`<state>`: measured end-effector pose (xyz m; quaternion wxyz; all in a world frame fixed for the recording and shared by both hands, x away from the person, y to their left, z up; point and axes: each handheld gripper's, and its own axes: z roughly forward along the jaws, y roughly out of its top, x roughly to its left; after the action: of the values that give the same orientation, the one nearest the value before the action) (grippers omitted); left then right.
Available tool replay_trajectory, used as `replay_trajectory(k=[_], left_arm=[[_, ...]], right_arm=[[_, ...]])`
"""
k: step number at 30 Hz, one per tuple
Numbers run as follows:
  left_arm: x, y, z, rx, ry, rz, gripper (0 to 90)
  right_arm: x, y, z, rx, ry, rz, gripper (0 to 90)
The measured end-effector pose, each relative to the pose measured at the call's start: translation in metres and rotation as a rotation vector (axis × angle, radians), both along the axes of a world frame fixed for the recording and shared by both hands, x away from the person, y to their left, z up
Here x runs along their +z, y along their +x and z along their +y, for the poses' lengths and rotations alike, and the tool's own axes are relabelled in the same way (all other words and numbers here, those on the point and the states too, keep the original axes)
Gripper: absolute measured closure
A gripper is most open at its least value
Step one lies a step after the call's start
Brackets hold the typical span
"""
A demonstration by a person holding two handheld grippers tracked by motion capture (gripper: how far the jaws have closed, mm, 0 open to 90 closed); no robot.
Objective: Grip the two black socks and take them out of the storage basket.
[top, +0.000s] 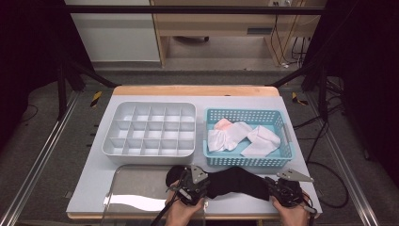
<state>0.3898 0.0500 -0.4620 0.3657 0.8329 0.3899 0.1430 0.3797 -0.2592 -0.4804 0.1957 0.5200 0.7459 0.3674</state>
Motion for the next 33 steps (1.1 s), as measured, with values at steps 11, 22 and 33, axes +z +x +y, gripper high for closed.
replay_trajectory(k=[11,22,33], left_arm=[[0.03,0.005,0.033,-0.005,-0.095,-0.103,86.7],[0.03,0.01,0.039,0.006,-0.075,-0.138,86.3],[0.034,0.01,0.046,0.0,-0.093,-0.134,86.4]], right_arm=[[0.013,0.0,0.0,-0.02,0.009,-0.068,89.1],[0.001,-0.002,0.002,-0.02,0.064,0.004,56.6],[0.013,-0.005,-0.001,-0.02,0.073,0.003,87.1]])
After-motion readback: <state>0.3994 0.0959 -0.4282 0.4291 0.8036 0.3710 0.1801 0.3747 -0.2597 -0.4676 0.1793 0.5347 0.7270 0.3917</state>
